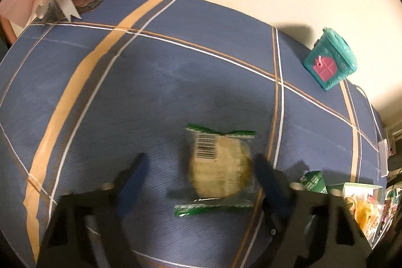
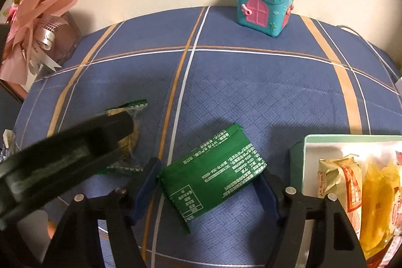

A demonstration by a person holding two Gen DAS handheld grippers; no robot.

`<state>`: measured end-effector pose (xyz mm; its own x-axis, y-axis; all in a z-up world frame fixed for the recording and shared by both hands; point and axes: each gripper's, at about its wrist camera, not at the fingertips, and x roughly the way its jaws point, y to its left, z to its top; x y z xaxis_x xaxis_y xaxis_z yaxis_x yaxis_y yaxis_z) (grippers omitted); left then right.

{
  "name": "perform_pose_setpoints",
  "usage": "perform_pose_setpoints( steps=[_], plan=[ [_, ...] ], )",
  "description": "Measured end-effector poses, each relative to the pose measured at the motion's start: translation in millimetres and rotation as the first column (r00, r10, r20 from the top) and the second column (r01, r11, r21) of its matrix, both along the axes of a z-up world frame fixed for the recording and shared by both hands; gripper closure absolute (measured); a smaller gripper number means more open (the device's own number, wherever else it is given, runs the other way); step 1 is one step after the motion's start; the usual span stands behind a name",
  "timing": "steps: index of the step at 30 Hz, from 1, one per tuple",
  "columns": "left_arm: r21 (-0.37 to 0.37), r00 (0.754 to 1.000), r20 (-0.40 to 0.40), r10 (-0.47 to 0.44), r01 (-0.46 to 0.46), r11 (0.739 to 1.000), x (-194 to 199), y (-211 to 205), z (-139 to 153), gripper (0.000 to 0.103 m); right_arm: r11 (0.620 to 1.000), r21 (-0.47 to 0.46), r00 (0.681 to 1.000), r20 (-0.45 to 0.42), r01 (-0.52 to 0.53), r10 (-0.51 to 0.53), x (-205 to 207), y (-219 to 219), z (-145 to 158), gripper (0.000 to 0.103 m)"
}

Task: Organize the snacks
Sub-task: 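Close the left gripper on the cookie pack while the right grasps the green box, then carry the cookie pack and green box over the white tray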

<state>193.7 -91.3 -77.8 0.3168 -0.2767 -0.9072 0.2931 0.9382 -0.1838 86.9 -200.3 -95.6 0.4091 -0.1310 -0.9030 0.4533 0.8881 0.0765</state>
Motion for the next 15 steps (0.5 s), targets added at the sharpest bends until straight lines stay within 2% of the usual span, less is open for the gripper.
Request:
perform_pose_setpoints(
  steps=[1, 3, 15],
  plan=[
    [0.009, 1.000, 0.000, -0.008, 0.008, 1.000, -0.6, -3.6, -0.8, 0.039, 1.000, -0.001, 1.000, 0.001, -0.002, 0.002, 0.0, -0.2, 0.4, 0.030],
    [0.041, 1.000, 0.019, -0.016, 0.016, 0.999, -3.2, -7.9, -0.7, 0.051, 1.000, -0.002, 1.000, 0.000, -0.005, 0.005, 1.1, -0.4, 0.8, 0.030],
    [0.041, 1.000, -0.008, 0.027, -0.027, 0.999, -10.3, 15.3, 7.5, 0.052, 1.000, 0.014, 1.000, -0.019, -0.009, 0.010, 1.6, 2.3, 7.5, 0.031]
  ],
)
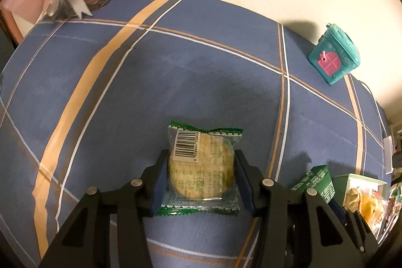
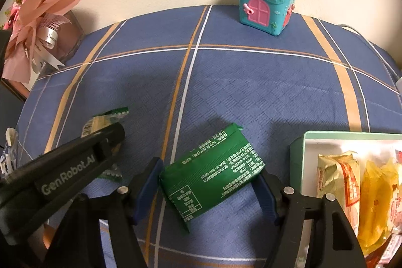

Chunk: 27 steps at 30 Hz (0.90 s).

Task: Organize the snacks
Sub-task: 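Carry the cookie pack and green box over the white tray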

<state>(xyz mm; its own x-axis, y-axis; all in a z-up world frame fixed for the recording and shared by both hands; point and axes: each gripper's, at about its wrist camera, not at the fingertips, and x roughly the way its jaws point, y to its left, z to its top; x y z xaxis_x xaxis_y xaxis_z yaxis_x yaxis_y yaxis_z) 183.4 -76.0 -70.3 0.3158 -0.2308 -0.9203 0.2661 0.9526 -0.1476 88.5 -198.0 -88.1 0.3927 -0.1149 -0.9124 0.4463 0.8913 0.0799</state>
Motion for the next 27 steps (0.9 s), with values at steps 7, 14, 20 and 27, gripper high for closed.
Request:
perform_pose_setpoints(
  steps=[7, 14, 20, 27],
  plan=[
    [-0.025, 0.999, -0.011, 0.038, -0.039, 0.999, -12.3, 8.9, 19.4, 0.052, 1.000, -0.028, 1.000, 0.008, -0.015, 0.015, -12.2, 8.5, 26.1, 0.031],
    [-0.075, 0.999, 0.016, 0.046, -0.045, 0.996, -44.6, 12.4, 58.2, 0.052, 0.998, -0.060, 0.999, 0.038, -0.003, 0.006, -41.0, 5.6, 66.0, 0.031],
    [-0.066, 0.998, 0.055, -0.018, 0.022, 0.998, -80.0, -15.6, 80.9, 0.052, 0.996, -0.075, 0.998, 0.051, 0.050, -0.047, -83.4, -17.8, 93.1, 0.031],
    [-0.079, 0.983, 0.063, -0.171, 0.176, 0.981, -134.4, -66.6, 91.8, 0.052, 0.981, -0.063, 0.983, 0.022, 0.183, -0.181, -147.8, -66.9, 103.5, 0.031]
  ],
)
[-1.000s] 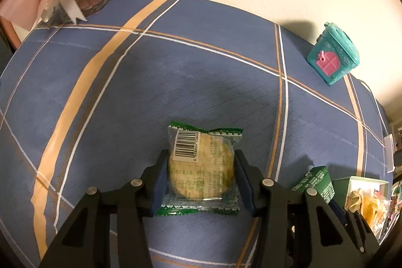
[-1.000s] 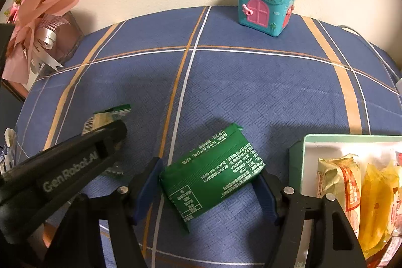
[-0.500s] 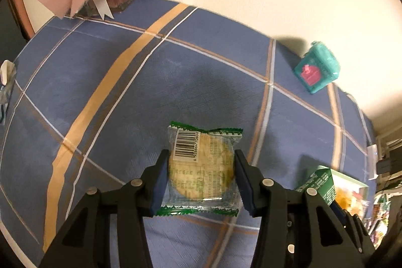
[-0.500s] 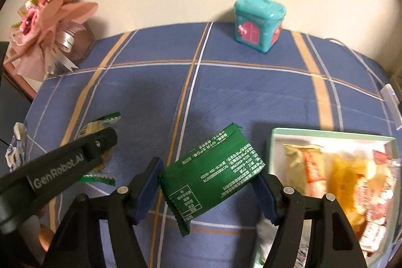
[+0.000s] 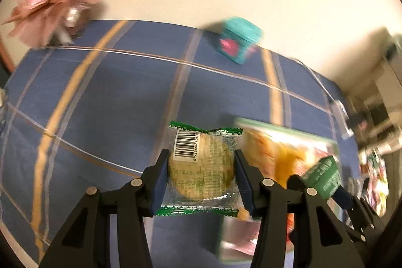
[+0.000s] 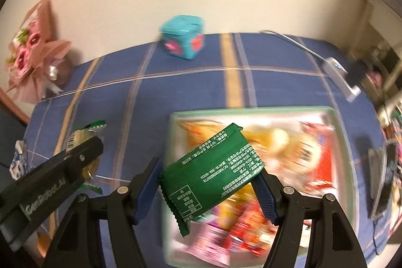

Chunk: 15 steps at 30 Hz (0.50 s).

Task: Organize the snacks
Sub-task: 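Carry the cookie pack and green box over the white tray, then lower both items into the tray and open both grippers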

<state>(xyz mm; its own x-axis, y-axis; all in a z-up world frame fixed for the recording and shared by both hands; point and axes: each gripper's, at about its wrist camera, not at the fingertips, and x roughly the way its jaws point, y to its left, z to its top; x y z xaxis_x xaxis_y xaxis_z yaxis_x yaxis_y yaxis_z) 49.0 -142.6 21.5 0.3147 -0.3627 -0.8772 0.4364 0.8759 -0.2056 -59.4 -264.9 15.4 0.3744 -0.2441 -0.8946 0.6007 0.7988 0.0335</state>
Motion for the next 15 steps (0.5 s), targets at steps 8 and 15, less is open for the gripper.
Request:
perform_pose_setpoints(
  steps=[8, 15],
  plan=[
    [-0.036, 0.985, -0.099, -0.139, 0.136, 0.990, -43.6, -42.1, -19.0, 0.051, 0.996, 0.004, 0.993, -0.074, 0.095, -0.094, -55.2, -36.3, -14.0, 0.031],
    [-0.093, 0.963, -0.209, -0.170, 0.154, 0.984, -56.4, -46.9, -37.4, 0.046, 0.995, 0.041, 0.993, -0.079, 0.087, -0.084, -73.7, -42.0, -27.9, 0.029]
  ],
)
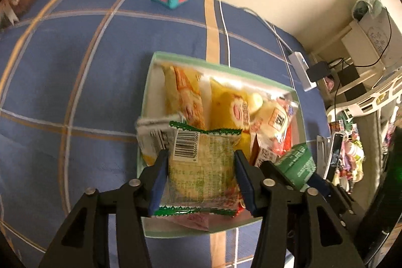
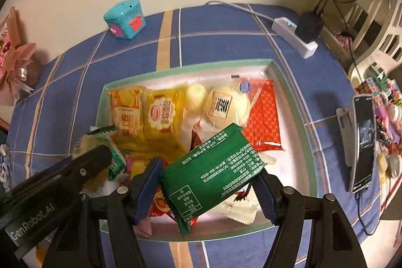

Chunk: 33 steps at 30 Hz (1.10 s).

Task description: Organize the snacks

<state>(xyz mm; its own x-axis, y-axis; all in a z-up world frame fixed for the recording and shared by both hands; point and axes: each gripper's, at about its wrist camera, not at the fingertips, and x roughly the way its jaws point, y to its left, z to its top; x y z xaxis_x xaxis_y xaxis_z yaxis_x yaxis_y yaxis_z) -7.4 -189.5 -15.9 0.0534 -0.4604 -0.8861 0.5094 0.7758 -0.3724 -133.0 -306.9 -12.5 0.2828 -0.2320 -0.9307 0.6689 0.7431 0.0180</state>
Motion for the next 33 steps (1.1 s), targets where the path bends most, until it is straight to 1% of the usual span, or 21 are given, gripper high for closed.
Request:
perform_pose_setpoints(
  steps=[1, 3, 4, 5, 6, 7, 9, 10, 12, 13, 14, 17, 23, 27, 30, 33],
  plan=[
    [-0.002, 1.000, -0.013, 0.011, -0.011, 1.000, 0.1, 3.2, -1.7, 0.037, 1.000, 0.003, 1.000, -0.001, -0.008, 0.008, 0.1, -0.5, -2.5, 0.029],
    [-0.015, 1.000, -0.018, 0.016, -0.017, 1.000, -0.1, 9.7, 1.1, 0.028, 1.000, 0.004, 1.000, 0.008, -0.017, 0.017, -4.4, 1.2, -3.3, 0.024],
    [-0.020, 1.000, -0.015, 0.018, -0.019, 1.000, -0.8, 13.2, 3.2, 0.027, 1.000, 0.002, 1.000, 0.012, -0.019, 0.019, -6.9, 2.0, -2.6, 0.021],
    [-0.022, 1.000, -0.004, 0.021, -0.021, 1.000, -3.4, 18.6, 6.5, 0.026, 1.000, -0.002, 1.000, 0.017, -0.018, 0.018, -10.8, 3.4, -1.5, 0.016],
    [-0.018, 1.000, 0.005, 0.023, -0.023, 1.000, -5.3, 22.8, 8.4, 0.023, 1.000, -0.006, 1.000, 0.022, -0.019, 0.019, -14.2, 5.6, -0.3, 0.013],
    [-0.008, 0.999, 0.022, 0.029, -0.028, 1.000, -7.7, 27.7, 10.3, 0.018, 1.000, -0.010, 0.999, 0.027, -0.021, 0.021, -16.9, 7.9, 1.1, 0.012],
    [0.031, 0.996, 0.083, 0.045, -0.047, 0.998, -14.1, 39.4, 14.1, 0.012, 1.000, -0.015, 0.999, 0.035, -0.019, 0.020, -25.1, 14.5, 2.5, 0.002],
    [0.054, 0.992, 0.115, 0.052, -0.059, 0.997, -17.8, 45.4, 15.2, 0.009, 1.000, -0.014, 0.999, 0.042, -0.017, 0.018, -29.4, 18.2, 2.8, 0.000],
    [0.106, 0.983, 0.172, 0.060, -0.079, 0.991, -25.0, 58.9, 15.0, 0.007, 1.000, 0.004, 0.999, 0.049, -0.016, 0.016, -37.0, 25.1, 2.3, 0.000],
    [0.133, 0.978, 0.198, 0.069, -0.097, 0.986, -28.7, 68.2, 14.7, 0.001, 1.000, 0.011, 0.999, 0.051, -0.016, 0.015, -40.3, 28.7, 1.4, 0.000],
    [0.146, 0.974, 0.213, 0.075, -0.108, 0.983, -30.2, 74.2, 14.8, 0.000, 1.000, 0.011, 0.999, 0.049, -0.016, 0.015, -44.3, 33.7, 1.1, 0.000],
    [0.205, 0.958, 0.279, 0.074, -0.135, 0.969, -40.5, 94.7, 15.7, 0.000, 1.000, 0.018, 0.998, 0.065, -0.013, 0.011, -53.4, 43.8, 2.9, 0.000],
    [0.231, 0.955, 0.289, 0.070, -0.141, 0.963, -55.3, 122.0, 14.1, 0.000, 0.999, 0.033, 0.996, 0.091, -0.006, 0.003, -69.0, 60.5, 6.7, 0.000],
    [0.267, 0.948, 0.316, 0.037, -0.127, 0.955, -67.0, 126.3, 14.7, 0.000, 1.000, 0.024, 0.996, 0.092, -0.016, 0.014, -73.8, 69.1, 9.1, 0.000],
    [0.268, 0.950, 0.312, 0.028, -0.116, 0.956, -69.6, 126.4, 15.3, 0.000, 0.999, 0.013, 0.995, 0.092, -0.029, 0.028, -73.2, 72.3, 11.1, 0.000],
    [0.275, 0.946, 0.324, 0.031, -0.125, 0.953, -68.9, 124.8, 16.8, 0.000, 0.999, 0.003, 0.995, 0.089, -0.040, 0.040, -71.5, 74.4, 11.9, 0.000]
  ],
)
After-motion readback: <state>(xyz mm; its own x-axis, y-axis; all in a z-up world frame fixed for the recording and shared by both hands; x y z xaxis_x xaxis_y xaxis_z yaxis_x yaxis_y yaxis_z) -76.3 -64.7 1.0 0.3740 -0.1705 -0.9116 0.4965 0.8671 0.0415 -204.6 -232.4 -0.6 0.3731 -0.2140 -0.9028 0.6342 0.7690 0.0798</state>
